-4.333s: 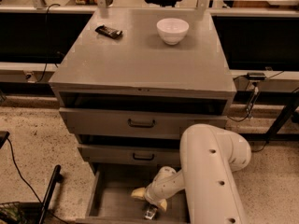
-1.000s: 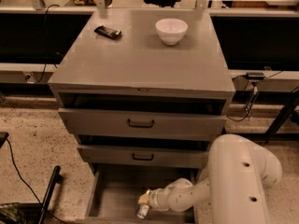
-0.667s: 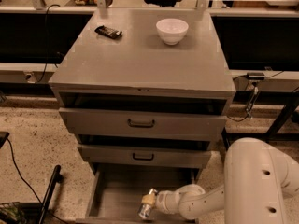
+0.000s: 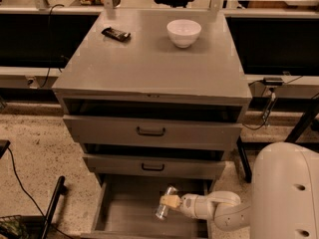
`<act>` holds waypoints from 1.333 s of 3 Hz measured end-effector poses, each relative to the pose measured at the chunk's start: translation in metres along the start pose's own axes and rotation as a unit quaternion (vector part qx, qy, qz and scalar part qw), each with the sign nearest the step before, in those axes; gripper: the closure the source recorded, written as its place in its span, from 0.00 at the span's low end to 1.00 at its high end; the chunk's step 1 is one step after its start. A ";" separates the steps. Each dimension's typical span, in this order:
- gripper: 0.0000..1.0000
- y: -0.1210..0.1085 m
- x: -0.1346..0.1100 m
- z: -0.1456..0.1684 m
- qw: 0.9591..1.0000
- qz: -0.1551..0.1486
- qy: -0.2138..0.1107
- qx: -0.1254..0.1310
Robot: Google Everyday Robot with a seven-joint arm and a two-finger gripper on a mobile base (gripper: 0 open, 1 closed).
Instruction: Pick redbull can from bottom drawer and place on counter
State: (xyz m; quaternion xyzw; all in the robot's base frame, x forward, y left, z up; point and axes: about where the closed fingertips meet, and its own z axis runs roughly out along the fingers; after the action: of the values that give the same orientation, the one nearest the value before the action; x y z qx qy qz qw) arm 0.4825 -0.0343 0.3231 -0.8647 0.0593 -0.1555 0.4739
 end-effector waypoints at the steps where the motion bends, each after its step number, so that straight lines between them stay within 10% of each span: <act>1: 1.00 0.000 0.000 0.000 1.000 0.000 0.000 -0.001; 3: 1.00 -0.064 -0.006 -0.019 0.994 -0.083 -0.032 0.060; 4: 1.00 -0.132 -0.023 -0.057 0.980 -0.150 -0.050 0.120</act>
Offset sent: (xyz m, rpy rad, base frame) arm 0.0039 0.0122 0.0320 0.0264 -0.0646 0.1244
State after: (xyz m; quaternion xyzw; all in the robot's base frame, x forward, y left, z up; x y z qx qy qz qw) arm 0.4360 -0.0026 0.4577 -0.8071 -0.1141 -0.1878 0.5481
